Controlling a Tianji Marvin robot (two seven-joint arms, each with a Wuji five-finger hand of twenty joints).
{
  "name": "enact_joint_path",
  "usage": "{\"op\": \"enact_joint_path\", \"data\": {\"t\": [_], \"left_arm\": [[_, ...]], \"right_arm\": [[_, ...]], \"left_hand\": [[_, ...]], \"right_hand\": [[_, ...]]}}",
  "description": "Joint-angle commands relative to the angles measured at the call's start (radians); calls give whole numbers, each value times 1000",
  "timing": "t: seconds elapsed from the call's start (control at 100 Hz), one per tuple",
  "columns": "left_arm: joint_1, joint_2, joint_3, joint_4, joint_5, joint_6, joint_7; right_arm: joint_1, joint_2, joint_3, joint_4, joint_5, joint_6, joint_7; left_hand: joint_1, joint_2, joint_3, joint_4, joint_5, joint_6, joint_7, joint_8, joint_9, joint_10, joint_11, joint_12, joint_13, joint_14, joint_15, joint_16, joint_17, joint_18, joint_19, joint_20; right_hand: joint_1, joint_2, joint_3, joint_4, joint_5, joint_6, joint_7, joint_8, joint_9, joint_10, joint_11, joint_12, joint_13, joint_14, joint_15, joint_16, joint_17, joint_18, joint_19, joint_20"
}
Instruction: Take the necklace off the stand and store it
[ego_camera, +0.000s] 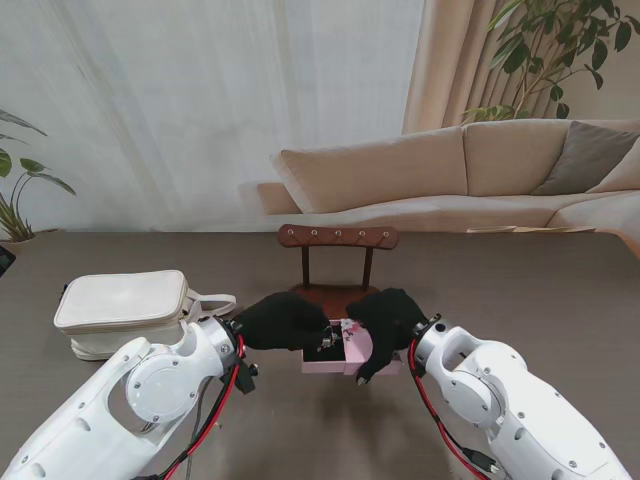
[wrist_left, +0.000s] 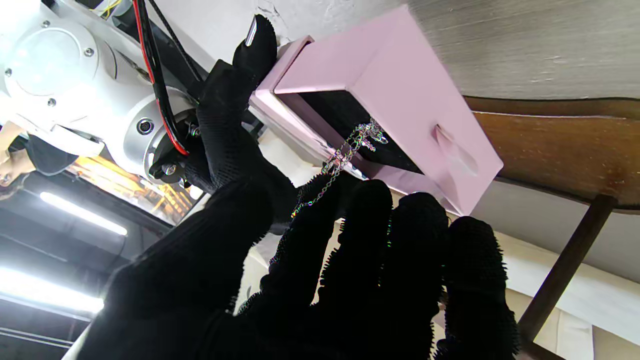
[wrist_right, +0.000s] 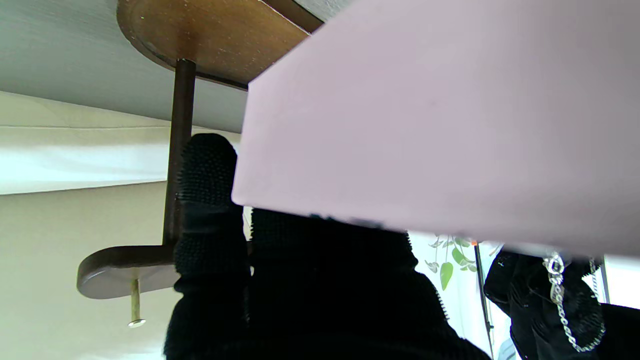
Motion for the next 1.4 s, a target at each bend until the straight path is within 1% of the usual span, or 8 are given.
{"op": "enact_joint_path", "data": {"t": [0.0, 0.13, 0.2, 0.31, 0.47, 0.69, 1.09, 1.39], "left_arm": [[-1, 2, 0, -13, 5, 6, -25], [-2, 5, -2, -22, 12, 15, -40], [-4, 8, -2, -26, 20, 17, -51], [-11, 11, 1, -28, 60, 10, -55], [-14, 7, 6, -19, 107, -13, -18], [16, 7, -14, -29, 123, -7, -8], [194, 6, -169, -95, 182, 54, 13], [169, 5, -132, -41, 137, 67, 11]], "right_arm": [[-1, 0, -3, -9, -5, -5, 15], [-1, 0, -3, -9, -6, -4, 16], [-1, 1, -3, -9, -7, -6, 18], [-1, 1, -3, -9, -7, -7, 19], [-1, 1, -4, -11, -7, -8, 20], [0, 1, -4, -10, -8, -9, 21], [6, 3, 8, -9, -13, -12, 33], [8, 3, 1, -21, -5, -10, 45]], "left_hand": [[-5, 10, 12, -28, 14, -13, -3, 20, -14, -13, 13, -10, -13, -12, 25, 18, 4, -42, 49, 6], [164, 63, -99, -20, 0, 13, -8, -9, -10, -3, 5, -21, -10, 1, 22, 17, 4, -34, 50, 4], [318, 90, -187, 0, -13, 11, 62, -50, 16, -10, -25, 150, 4, -4, 21, 12, 14, -32, 51, 3], [387, 95, -184, 5, -5, -10, 96, -37, 50, -36, -39, 193, 27, -39, 47, 17, 63, -32, 60, -5], [321, 36, -107, -3, 29, -85, 185, -19, 105, -74, -23, 183, 70, -80, 117, 28, 137, -34, 106, -30], [123, -26, -50, -21, 15, -83, 231, 16, 60, -67, -1, 90, 50, -80, 123, 36, 115, -45, 117, -38], [72, -22, -52, -19, -7, -58, 198, 30, 33, -47, 12, -29, 32, -58, 106, 35, 83, -43, 115, -30], [62, -14, -45, -23, -13, -51, 173, 38, 20, -40, 9, -35, 25, -51, 93, 33, 68, -43, 110, -25]], "right_hand": [[417, 72, 439, 35, 135, -312, 470, 64, 115, -136, 92, 74, 65, -24, 59, 27, -226, 2, 33, -24], [416, 73, 438, 35, 135, -312, 470, 64, 115, -136, 92, 74, 64, -24, 59, 27, -226, 4, 33, -24], [417, 73, 438, 36, 135, -312, 470, 64, 115, -136, 92, 74, 66, -24, 60, 27, -226, 3, 33, -24], [416, 71, 438, 35, 135, -312, 470, 64, 115, -136, 92, 74, 66, -24, 59, 27, -226, 3, 33, -24], [416, 71, 438, 35, 134, -314, 469, 65, 115, -137, 92, 74, 66, -26, 59, 27, -226, 3, 32, -24], [416, 70, 439, 35, 135, -314, 468, 67, 116, -136, 91, 74, 67, -24, 59, 28, -225, 2, 33, -24], [416, 69, 440, 35, 136, -314, 465, 70, 117, -136, 91, 74, 67, -23, 59, 28, -224, 4, 33, -24], [416, 68, 442, 36, 138, -314, 465, 73, 118, -138, 91, 75, 69, -26, 60, 28, -224, 2, 33, -24]]}}
